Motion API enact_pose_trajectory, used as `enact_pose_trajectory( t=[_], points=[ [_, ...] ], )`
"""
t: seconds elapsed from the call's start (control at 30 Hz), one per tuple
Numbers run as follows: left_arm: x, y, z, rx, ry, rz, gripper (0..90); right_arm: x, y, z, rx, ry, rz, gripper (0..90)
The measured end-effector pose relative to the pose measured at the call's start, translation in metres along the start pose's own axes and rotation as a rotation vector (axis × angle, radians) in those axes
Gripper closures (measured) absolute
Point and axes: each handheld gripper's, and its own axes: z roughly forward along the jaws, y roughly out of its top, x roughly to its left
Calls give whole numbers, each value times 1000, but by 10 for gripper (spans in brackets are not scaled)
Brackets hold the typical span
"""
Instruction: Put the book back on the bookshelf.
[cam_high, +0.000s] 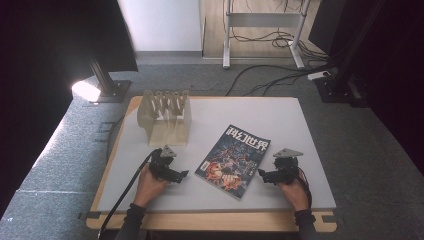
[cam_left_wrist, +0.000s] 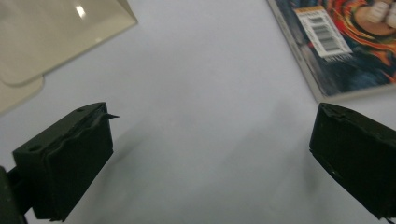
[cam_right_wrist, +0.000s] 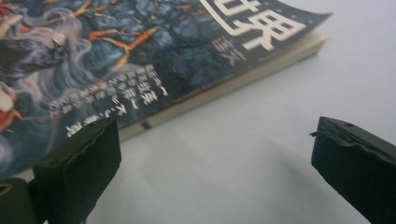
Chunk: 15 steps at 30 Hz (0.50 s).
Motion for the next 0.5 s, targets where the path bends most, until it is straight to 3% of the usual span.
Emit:
enact_pose_trajectory(
  t=[0.1,0.17,0.3,0.5],
  points=[
    [2,11,5,2,4,6,0,5,5,2,-8,14,-21,12],
    [-1,22,13,18,-4,32,0,8,10,5,-12,21,-27,12],
    [-7,29,23,37,-6,66,0,10,14,10,-13,26,-20,11],
    [-10,28,31,48,-7,68,0,13,18,23,6,43,-10,4]
  ],
)
